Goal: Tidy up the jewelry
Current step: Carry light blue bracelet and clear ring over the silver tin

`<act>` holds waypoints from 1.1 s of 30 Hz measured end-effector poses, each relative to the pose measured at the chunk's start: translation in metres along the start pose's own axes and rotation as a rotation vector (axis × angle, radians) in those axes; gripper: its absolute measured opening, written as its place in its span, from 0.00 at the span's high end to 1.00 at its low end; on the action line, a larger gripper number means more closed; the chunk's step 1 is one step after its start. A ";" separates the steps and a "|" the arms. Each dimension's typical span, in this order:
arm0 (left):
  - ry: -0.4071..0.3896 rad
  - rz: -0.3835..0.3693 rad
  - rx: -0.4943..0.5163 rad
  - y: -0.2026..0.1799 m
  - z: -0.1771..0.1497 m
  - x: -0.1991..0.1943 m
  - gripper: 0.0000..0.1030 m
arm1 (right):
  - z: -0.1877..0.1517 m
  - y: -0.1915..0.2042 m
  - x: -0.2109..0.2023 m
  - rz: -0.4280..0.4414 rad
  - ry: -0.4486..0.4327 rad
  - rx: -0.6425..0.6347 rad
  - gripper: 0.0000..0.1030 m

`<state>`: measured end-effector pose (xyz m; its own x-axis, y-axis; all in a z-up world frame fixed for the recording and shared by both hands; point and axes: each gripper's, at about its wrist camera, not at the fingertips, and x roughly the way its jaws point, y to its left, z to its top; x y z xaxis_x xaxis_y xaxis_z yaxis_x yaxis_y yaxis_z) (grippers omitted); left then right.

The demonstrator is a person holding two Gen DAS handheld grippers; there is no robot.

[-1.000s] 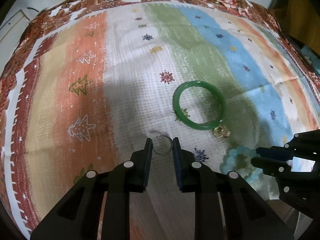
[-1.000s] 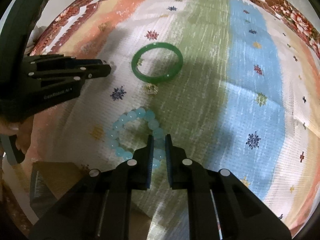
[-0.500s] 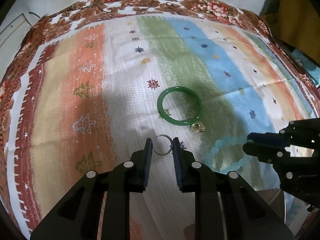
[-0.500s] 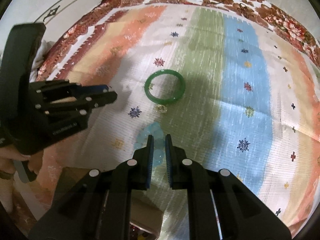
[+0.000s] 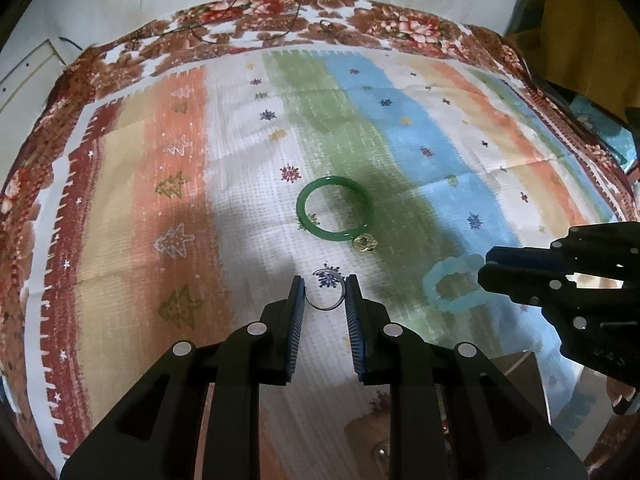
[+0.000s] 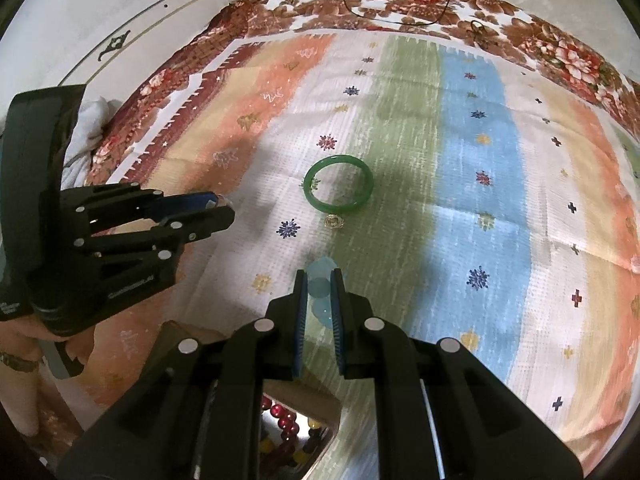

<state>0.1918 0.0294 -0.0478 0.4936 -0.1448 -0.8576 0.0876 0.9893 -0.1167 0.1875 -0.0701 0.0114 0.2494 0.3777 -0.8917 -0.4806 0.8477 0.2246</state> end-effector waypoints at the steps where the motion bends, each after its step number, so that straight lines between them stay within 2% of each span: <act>1: -0.007 -0.002 -0.004 -0.001 -0.001 -0.003 0.81 | -0.001 0.000 -0.003 0.003 -0.005 0.002 0.88; 14: -0.050 -0.014 0.009 -0.016 -0.023 -0.032 0.80 | -0.012 0.011 -0.040 0.037 -0.075 0.005 0.88; 33: -0.092 -0.059 0.044 -0.041 -0.052 -0.064 0.80 | -0.042 0.039 -0.074 0.090 -0.123 -0.039 0.88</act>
<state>0.1121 -0.0013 -0.0143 0.5635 -0.2062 -0.7999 0.1559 0.9775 -0.1421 0.1148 -0.0812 0.0696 0.3040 0.4960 -0.8134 -0.5372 0.7943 0.2836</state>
